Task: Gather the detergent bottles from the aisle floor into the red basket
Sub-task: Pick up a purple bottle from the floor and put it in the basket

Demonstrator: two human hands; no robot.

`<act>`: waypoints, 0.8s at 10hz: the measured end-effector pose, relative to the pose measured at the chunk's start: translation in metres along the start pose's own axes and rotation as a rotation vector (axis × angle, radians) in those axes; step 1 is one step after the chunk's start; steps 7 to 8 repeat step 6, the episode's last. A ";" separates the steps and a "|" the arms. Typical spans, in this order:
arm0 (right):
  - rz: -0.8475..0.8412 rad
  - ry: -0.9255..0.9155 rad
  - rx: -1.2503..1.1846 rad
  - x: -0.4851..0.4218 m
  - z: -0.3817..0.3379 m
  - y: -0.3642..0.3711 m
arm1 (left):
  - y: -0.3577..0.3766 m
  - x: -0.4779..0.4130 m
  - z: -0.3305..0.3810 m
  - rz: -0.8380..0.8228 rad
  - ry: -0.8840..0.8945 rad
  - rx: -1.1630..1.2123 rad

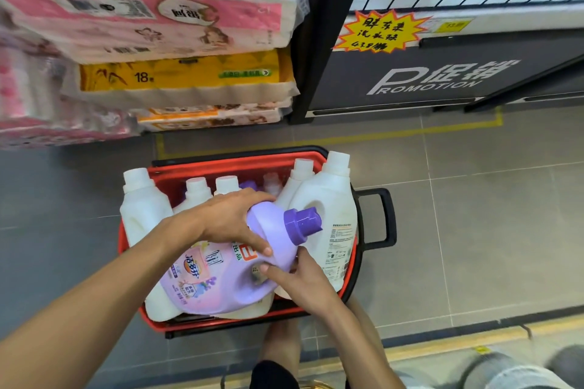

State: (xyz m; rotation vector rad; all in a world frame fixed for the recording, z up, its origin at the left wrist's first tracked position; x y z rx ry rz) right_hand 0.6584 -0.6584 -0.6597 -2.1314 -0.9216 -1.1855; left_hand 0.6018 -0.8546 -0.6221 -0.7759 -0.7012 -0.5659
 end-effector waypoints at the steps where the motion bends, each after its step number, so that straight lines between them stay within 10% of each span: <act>1: 0.037 -0.022 -0.017 0.006 0.000 -0.007 | -0.004 0.005 0.000 0.020 0.023 -0.020; 8: 0.117 0.027 0.103 0.057 -0.006 -0.046 | -0.044 0.073 -0.014 0.461 0.018 0.177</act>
Point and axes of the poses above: each hand's wrist, its own x-axis away from the middle knuckle, its own y-axis out of the palm, z = x × y, the point moved 9 cm from there along -x, towards the middle knuckle, and after that the axes turned 2 degrees about -x, right-handed, at the moved point
